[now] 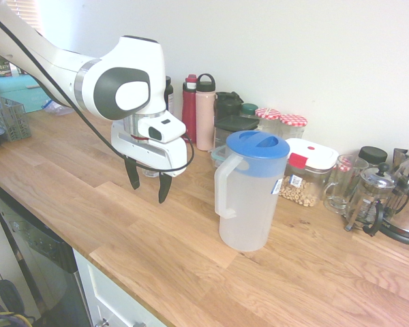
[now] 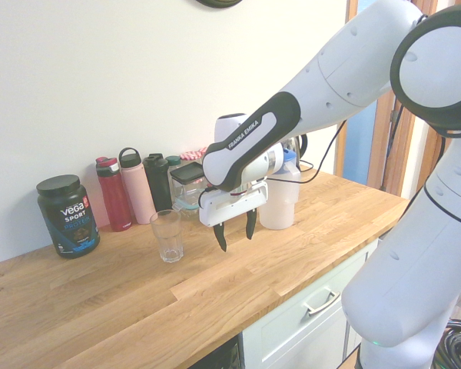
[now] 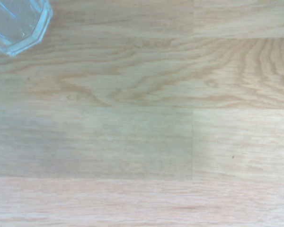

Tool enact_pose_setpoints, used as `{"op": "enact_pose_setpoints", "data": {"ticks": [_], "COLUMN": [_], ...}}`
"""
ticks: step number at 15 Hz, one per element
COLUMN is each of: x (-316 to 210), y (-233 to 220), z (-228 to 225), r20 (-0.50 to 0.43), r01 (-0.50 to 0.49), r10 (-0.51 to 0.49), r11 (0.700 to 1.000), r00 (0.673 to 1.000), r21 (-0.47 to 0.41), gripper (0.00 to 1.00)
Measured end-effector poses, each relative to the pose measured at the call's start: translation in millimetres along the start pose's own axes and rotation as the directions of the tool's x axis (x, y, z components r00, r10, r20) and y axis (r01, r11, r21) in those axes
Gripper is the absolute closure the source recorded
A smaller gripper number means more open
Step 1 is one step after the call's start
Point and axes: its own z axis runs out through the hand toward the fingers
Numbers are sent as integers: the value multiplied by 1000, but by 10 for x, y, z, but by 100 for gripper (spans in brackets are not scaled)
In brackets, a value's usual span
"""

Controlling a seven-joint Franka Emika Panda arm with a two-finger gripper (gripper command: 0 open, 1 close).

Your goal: Pour me some water

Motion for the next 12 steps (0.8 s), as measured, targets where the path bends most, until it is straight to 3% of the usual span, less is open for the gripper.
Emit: {"op": "enact_pose_setpoints", "data": {"ticks": [5, 9, 12], "x": [82, 284, 429], "y": [-63, -40, 267], "z": [-166, -917, -1643], "r20": [-20, -43, -70], "r01": [0, -31, -93], "r10": [0, 31, 95], "r11": [1000, 1000, 995], "r00": [1000, 999, 993], "r21": [12, 6, 22], "gripper": [0, 0, 0]}}
